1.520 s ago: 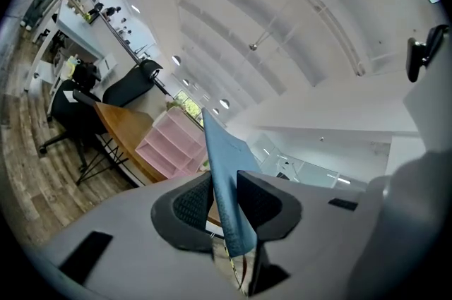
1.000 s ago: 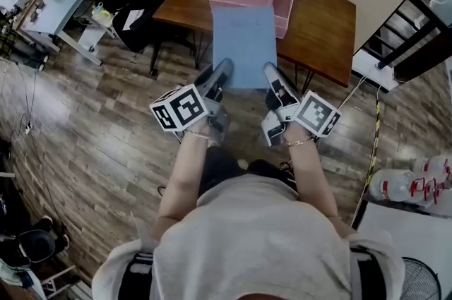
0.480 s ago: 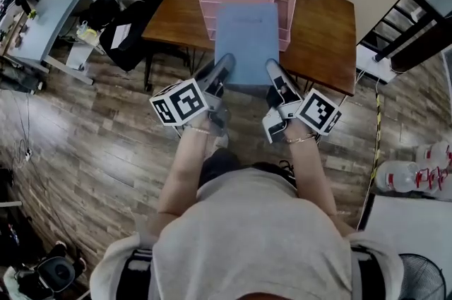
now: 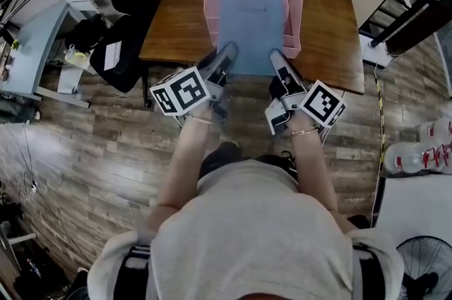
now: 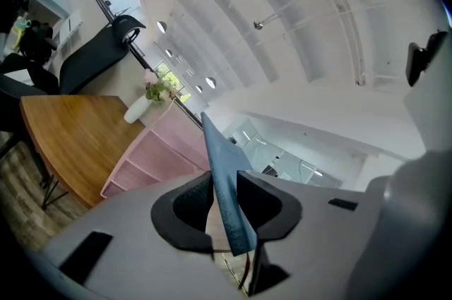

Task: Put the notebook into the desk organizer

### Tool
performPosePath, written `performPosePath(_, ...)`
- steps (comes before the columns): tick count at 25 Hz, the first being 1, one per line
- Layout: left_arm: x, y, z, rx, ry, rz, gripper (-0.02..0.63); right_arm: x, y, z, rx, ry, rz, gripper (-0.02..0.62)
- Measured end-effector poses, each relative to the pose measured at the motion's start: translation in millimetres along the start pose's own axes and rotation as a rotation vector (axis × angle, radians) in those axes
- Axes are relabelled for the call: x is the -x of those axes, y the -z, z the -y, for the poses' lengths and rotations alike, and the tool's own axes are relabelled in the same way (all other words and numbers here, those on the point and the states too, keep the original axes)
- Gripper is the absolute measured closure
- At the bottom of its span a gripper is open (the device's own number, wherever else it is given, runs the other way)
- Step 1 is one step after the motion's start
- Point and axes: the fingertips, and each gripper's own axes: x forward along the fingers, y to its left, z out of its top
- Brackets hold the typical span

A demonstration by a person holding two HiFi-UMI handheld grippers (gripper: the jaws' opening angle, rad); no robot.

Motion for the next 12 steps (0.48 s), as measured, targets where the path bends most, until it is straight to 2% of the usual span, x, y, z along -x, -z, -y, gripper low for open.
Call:
performPosePath(5, -9, -16, -25, -0.008, 0.021, -0.046, 0.504, -25, 7, 4, -0.018, 0.017, 0.039, 0.538)
performPosePath(9, -16, -21, -36, 0.001, 0.051, -0.081, 0.503, -35, 13, 13, -0.022, 0.062, 0.053, 0.537)
performPosePath(12, -17, -20, -48, 0.012, 0.046, -0.101, 0.503, -41, 18, 18, -0.028, 0.086, 0.052, 0.535)
